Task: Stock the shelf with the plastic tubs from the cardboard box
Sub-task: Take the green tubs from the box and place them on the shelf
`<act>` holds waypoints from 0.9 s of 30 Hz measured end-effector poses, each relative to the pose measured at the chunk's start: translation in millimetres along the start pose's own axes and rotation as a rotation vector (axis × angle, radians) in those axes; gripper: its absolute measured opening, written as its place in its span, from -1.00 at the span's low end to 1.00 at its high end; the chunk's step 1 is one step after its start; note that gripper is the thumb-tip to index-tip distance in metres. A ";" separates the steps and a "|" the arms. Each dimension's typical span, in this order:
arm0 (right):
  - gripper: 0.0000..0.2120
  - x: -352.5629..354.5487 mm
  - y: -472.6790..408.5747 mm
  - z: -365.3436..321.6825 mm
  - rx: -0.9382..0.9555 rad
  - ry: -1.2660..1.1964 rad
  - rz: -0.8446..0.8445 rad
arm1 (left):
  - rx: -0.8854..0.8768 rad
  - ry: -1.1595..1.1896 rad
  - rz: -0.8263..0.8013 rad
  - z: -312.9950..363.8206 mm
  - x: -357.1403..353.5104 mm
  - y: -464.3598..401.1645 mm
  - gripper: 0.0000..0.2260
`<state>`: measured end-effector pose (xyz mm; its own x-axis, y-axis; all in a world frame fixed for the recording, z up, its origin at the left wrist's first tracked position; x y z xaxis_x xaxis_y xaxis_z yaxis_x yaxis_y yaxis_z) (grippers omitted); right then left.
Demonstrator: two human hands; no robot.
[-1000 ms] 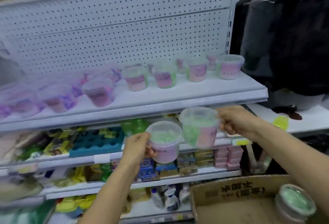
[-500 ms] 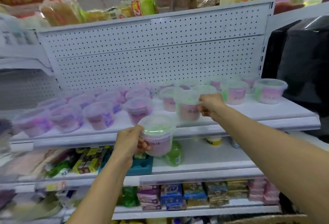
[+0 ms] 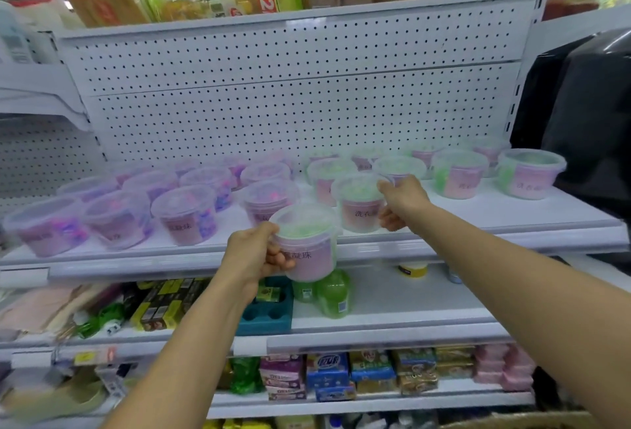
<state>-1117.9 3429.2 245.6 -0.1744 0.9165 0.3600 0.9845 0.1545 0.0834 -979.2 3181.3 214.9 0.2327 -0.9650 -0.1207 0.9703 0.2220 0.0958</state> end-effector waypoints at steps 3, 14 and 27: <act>-0.53 15.7 39.9 -31.0 0.338 0.434 0.091 | -0.003 0.010 -0.031 -0.5 -15.9 -2.8 -0.83; -0.64 33.0 119.4 -30.4 1.017 1.214 0.118 | -0.047 -0.057 -0.294 18.9 -150.3 -1.3 -0.82; -0.64 117.3 36.1 13.9 0.409 0.917 0.054 | -0.527 -1.614 -0.059 34.2 -159.6 -57.1 -0.59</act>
<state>-1102.6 3547.3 277.9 0.0914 0.3143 0.9449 0.8928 0.3944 -0.2176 -1074.0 3317.9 262.5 0.2223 -0.0488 0.9738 0.9667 -0.1189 -0.2266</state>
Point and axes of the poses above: each hand's wrist, its own y-axis away from the middle knuckle, its own x-axis out of the back of the hand, z = x × y, the point moved 7 cm from there along -y, towards the middle knuckle, and after that the axes turned 14 degrees about -z, right-handed, at the moved point
